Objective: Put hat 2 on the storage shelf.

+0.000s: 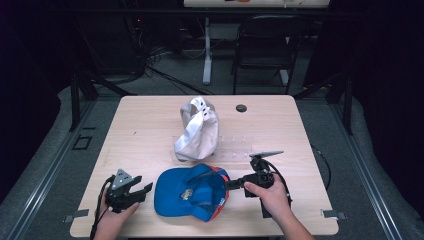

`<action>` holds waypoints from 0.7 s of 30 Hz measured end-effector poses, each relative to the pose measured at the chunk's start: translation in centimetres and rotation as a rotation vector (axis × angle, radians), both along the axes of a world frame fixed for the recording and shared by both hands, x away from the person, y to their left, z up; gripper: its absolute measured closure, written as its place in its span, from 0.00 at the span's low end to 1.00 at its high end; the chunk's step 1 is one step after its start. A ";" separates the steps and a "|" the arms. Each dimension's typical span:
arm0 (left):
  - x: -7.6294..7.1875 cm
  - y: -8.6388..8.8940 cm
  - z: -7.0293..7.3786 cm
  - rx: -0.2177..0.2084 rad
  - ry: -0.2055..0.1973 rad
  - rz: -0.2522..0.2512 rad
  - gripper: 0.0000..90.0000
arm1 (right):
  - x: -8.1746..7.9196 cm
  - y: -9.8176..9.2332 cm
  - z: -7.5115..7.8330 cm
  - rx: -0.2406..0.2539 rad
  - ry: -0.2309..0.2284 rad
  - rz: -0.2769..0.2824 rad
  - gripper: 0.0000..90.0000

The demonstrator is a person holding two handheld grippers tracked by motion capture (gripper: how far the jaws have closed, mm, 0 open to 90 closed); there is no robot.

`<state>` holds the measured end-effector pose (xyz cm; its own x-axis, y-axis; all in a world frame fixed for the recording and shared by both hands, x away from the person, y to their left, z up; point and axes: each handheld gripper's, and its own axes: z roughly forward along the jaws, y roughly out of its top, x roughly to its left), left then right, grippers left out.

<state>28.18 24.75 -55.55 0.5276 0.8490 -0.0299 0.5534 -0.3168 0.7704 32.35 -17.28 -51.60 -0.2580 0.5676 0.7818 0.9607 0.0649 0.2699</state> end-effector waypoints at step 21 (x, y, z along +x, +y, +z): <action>0.1 0.0 0.0 -0.007 0.001 0.001 0.54 | 0.1 0.7 -0.3 0.043 -0.010 -0.004 0.86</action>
<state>28.25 24.76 -55.57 0.5271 0.8490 -0.0360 0.5543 -0.3114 0.7719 32.42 -16.57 -51.89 -0.2640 0.5341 0.8031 0.9581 0.0492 0.2822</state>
